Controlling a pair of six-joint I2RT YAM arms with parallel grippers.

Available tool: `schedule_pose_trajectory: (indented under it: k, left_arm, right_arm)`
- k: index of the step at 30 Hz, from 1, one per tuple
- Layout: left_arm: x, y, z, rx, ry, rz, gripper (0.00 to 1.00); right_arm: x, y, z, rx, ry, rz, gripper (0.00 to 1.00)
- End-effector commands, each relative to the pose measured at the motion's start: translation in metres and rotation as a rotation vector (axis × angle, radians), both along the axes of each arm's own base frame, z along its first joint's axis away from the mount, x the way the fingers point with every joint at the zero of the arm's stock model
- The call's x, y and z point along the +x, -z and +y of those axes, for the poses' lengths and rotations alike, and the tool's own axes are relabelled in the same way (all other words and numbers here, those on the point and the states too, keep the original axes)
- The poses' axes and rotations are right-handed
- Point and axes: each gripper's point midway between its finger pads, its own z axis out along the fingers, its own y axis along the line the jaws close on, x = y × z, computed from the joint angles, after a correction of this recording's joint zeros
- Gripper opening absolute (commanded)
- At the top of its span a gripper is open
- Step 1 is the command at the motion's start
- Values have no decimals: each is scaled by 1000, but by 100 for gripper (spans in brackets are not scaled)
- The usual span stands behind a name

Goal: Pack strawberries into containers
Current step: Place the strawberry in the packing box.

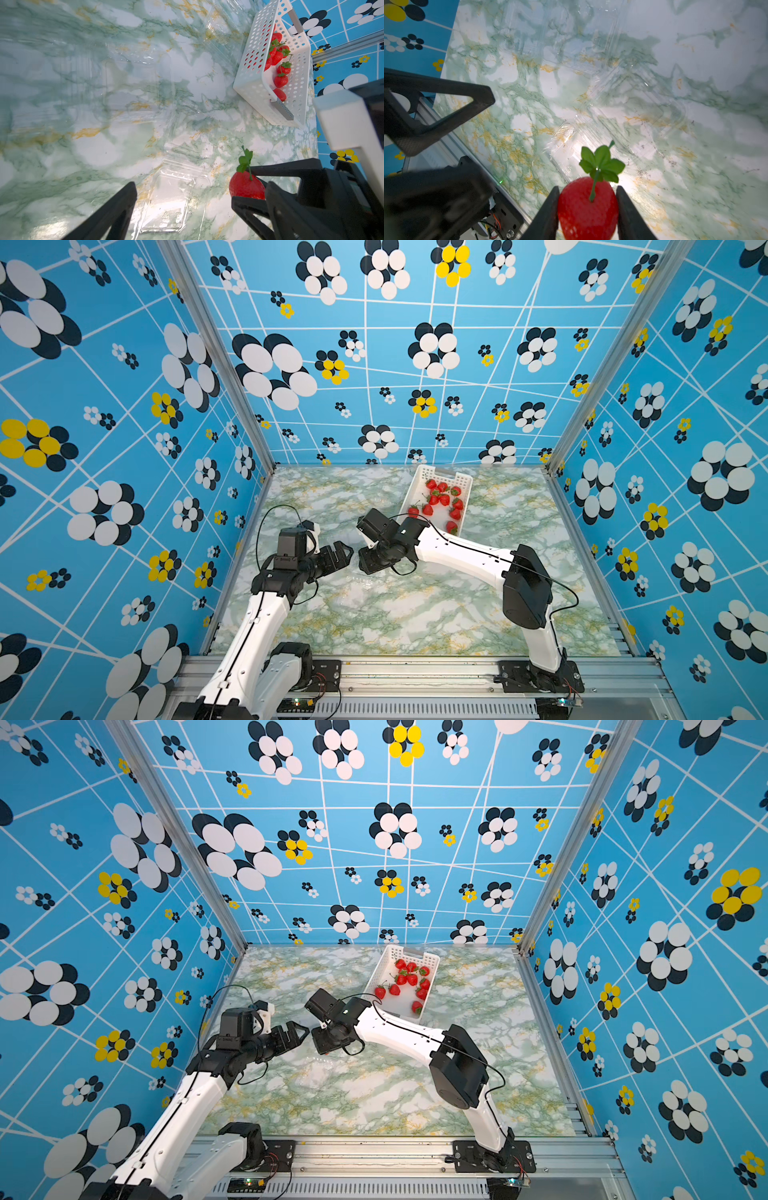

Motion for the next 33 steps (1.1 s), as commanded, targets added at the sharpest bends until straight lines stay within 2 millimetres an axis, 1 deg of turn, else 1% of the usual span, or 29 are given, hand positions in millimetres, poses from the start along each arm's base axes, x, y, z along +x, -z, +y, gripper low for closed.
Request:
schedule_pose_trajectory:
  k: [1,5,8,12,14,15,16,19,23,25,27,30,31,32,33]
  left_arm:
    - [-14,16,9,-22,-74,68,98]
    - [-20,27,19,-46,-131,82,98]
    - [-22,29,25,-57,-162,88,99]
    - [-19,31,30,-60,-191,96,99]
    - [-18,32,31,-65,-195,97,100]
    - [-17,32,31,-67,-194,98,100]
    - [-17,33,31,-69,-193,97,100]
    - [-16,33,31,-73,-194,92,100]
    - [-15,33,32,-72,-196,88,100]
    - [-16,33,32,-71,-193,87,100]
    - [-16,32,32,-69,-190,83,100]
    - [-16,31,32,-71,-187,78,100]
    - [-16,31,32,-71,-188,77,100]
    - [-15,30,32,-71,-187,75,100]
    - [-16,30,31,-72,-185,75,100]
  right_arm:
    - [-14,22,6,-34,-3,33,15]
    - [-26,33,12,-46,-22,44,15]
    - [-30,43,13,-61,-26,57,15]
    - [-35,58,12,-89,-32,72,16]
    - [-37,58,13,-87,-34,74,16]
    - [-38,70,12,-112,-33,86,17]
    - [-40,73,12,-118,-36,90,17]
    - [-42,80,13,-129,-43,101,19]
    - [-48,88,15,-155,-58,112,19]
    - [-49,90,16,-164,-63,109,20]
    - [-48,90,16,-165,-62,106,24]
    - [-49,90,16,-173,-60,105,34]
    - [-49,88,16,-173,-62,102,43]
    - [-49,87,16,-176,-61,96,46]
    - [-48,85,15,-178,-58,91,47]
